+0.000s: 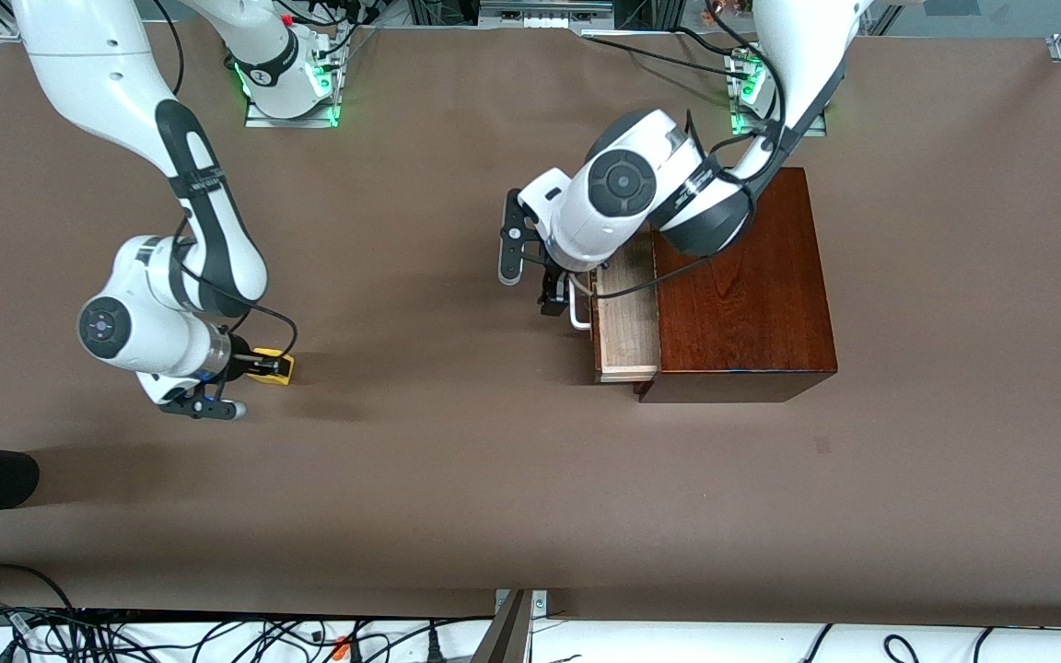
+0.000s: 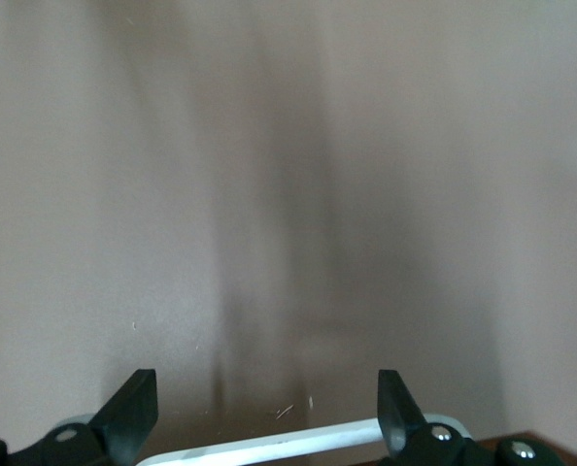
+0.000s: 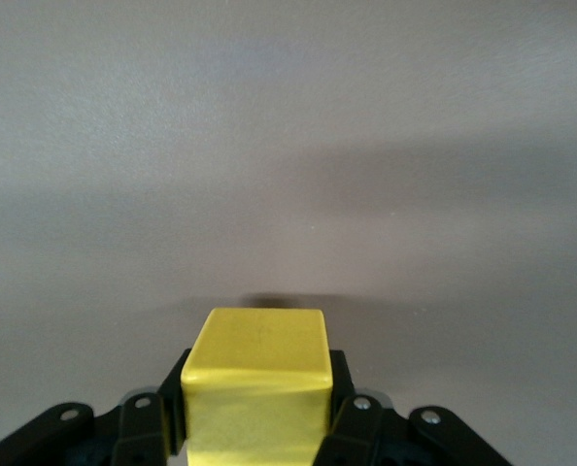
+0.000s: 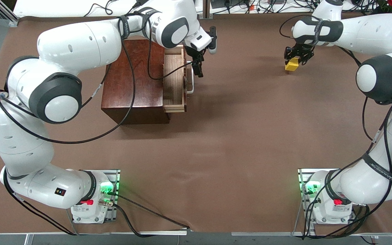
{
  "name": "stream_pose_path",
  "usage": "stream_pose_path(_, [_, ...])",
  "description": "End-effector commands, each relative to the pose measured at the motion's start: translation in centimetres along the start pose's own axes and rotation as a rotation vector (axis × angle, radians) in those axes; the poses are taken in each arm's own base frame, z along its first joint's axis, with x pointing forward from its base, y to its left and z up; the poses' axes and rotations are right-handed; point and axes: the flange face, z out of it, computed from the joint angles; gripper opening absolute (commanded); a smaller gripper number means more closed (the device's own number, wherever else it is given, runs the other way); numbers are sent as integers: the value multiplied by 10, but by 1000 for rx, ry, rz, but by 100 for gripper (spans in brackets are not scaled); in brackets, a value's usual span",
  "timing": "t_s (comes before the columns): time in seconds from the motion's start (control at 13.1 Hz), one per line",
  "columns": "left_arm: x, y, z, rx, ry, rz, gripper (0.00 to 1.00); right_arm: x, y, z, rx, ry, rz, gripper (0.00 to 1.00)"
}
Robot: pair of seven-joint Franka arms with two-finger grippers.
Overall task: Open drawer, take yellow block, close drawer
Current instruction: 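Push the drawer shut with the left gripper while the right gripper releases the cube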
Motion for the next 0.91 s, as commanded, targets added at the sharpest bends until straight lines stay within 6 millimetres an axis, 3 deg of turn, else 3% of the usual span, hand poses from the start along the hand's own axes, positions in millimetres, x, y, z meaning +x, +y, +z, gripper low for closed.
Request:
stream_pose_path(0.0, [-2,5,23,4,-84,95,100,3,-11,-6,14,18,-34,1])
stream_pose_path(0.3, [-14,2,37,-4,-158,116,100,3,-18,9,-1,23,-52,8])
stream_pose_path(0.38, [-18,2,38,-16,-187,118,100,4,-18,11,-4,23,-58,22])
stream_pose_path(0.46, [-24,1,35,-33,-214,111,100,5,-19,12,-12,24,-67,54])
stream_pose_path(0.53, [-31,0,31,-54,-237,99,100,6,-20,10,-14,26,-70,93])
stream_pose_path(0.61, [-37,0,27,-74,-260,90,100,6,-20,10,-16,23,-90,100])
stream_pose_path(0.84, [-53,-7,12,-92,-319,72,100,4,-21,-17,-1,28,-143,100])
